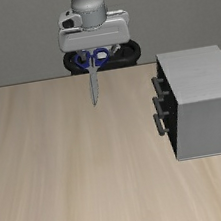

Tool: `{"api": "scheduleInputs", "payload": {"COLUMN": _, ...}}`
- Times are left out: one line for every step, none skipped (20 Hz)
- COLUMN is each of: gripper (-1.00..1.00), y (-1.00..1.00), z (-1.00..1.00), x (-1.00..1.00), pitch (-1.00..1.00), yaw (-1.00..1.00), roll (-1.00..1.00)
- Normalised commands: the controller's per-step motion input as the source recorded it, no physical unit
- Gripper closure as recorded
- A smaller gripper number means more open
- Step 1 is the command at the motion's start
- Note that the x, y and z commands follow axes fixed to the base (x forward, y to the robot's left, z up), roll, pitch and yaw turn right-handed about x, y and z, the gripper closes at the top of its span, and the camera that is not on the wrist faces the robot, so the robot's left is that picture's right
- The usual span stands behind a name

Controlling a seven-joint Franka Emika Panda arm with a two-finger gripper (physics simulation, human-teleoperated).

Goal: Pick up the scissors and place it on the top of the cabinet

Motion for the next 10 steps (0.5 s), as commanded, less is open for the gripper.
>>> {"api": "scheduleInputs", "payload": {"gripper": 1.00, "y": 1.00, "z": 0.00, "x": 0.00, "pitch": 0.00, "yaw": 0.00, "roll": 0.00}}
{"api": "scheduleInputs", "payload": {"gripper": 1.00, "y": 1.00, "z": 0.00, "x": 0.00, "pitch": 0.00, "yaw": 0.00, "roll": 0.00}}
{"api": "scheduleInputs", "payload": {"gripper": 1.00, "y": 1.00, "z": 0.00, "x": 0.00, "pitch": 0.00, "yaw": 0.00, "roll": 0.00}}
{"api": "scheduleInputs", "payload": {"gripper": 1.00, "y": 1.00, "z": 0.00, "x": 0.00, "pitch": 0.00, "yaw": 0.00, "roll": 0.00}}
{"api": "scheduleInputs", "payload": {"gripper": 1.00, "y": 1.00, "z": 0.00, "x": 0.00, "pitch": 0.00, "yaw": 0.00, "roll": 0.00}}
{"api": "scheduleInputs", "payload": {"gripper": 1.00, "y": 1.00, "z": 0.00, "x": 0.00, "pitch": 0.00, "yaw": 0.00, "roll": 0.00}}
{"api": "scheduleInputs", "payload": {"gripper": 1.00, "y": 1.00, "z": 0.00, "x": 0.00, "pitch": 0.00, "yaw": 0.00, "roll": 0.00}}
{"api": "scheduleInputs", "payload": {"gripper": 1.00, "y": 1.00, "z": 0.00, "x": 0.00, "pitch": 0.00, "yaw": 0.00, "roll": 0.00}}
{"api": "scheduleInputs", "payload": {"gripper": 1.00, "y": 1.00, "z": 0.00, "x": 0.00, "pitch": 0.00, "yaw": 0.00, "roll": 0.00}}
{"api": "scheduleInputs", "payload": {"gripper": 1.00, "y": 1.00, "z": 0.00, "x": 0.00, "pitch": 0.00, "yaw": 0.00, "roll": 0.00}}
